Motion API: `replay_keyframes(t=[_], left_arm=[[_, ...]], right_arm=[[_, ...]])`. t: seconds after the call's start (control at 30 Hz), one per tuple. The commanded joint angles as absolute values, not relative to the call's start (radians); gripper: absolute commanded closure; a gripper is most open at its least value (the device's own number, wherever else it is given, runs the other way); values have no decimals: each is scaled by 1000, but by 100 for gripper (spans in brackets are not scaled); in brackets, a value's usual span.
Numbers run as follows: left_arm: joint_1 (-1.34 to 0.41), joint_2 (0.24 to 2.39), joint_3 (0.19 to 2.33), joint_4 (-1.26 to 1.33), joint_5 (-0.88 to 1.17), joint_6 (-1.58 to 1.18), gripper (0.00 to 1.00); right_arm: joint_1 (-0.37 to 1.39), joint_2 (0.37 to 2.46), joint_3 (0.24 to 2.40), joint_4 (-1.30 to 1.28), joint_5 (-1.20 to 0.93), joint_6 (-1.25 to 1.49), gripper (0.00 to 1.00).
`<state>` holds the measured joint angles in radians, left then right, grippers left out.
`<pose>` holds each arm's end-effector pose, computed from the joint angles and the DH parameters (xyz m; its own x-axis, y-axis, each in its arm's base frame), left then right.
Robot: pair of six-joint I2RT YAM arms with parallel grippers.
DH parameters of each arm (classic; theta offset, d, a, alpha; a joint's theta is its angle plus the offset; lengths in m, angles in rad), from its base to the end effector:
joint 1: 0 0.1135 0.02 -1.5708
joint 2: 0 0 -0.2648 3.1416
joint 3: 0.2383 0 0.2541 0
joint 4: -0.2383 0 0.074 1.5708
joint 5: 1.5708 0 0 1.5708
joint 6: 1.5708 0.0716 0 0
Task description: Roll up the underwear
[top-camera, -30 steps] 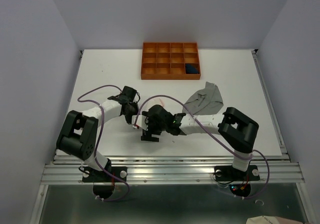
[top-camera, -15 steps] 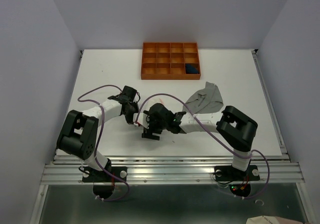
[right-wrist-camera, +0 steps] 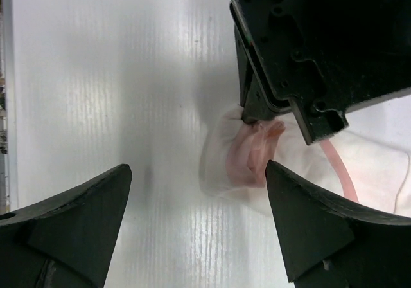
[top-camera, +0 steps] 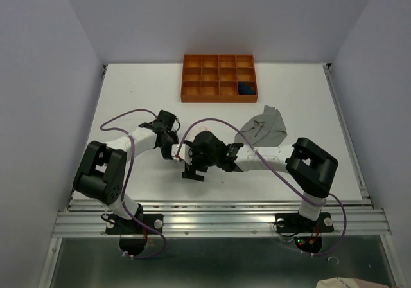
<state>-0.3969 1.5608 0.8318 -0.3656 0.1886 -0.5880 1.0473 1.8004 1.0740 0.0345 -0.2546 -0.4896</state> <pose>0.2785 -0.1313 0.1303 -0.9366 -0.1982 -0.2890 -0.0728 0.9167 -0.3929 0.1919 0.3685 0.1608 0.1583 -0.6362 -0.7551 -0.9752 0.0189 -0.2203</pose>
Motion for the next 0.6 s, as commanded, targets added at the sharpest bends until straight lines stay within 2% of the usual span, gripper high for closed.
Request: replay_keyframes(t=[0.0, 0.3, 0.57], left_arm=[[-400, 1624, 798, -428, 130, -561, 100], [-400, 1626, 798, -430, 130, -561, 100], [-400, 1626, 795, -430, 132, -561, 100]], right_arm=[[1051, 1772, 1078, 63, -354, -471, 9], [1060, 1827, 1103, 20, -391, -469, 10], [1060, 1891, 1108, 25, -220, -463, 13]])
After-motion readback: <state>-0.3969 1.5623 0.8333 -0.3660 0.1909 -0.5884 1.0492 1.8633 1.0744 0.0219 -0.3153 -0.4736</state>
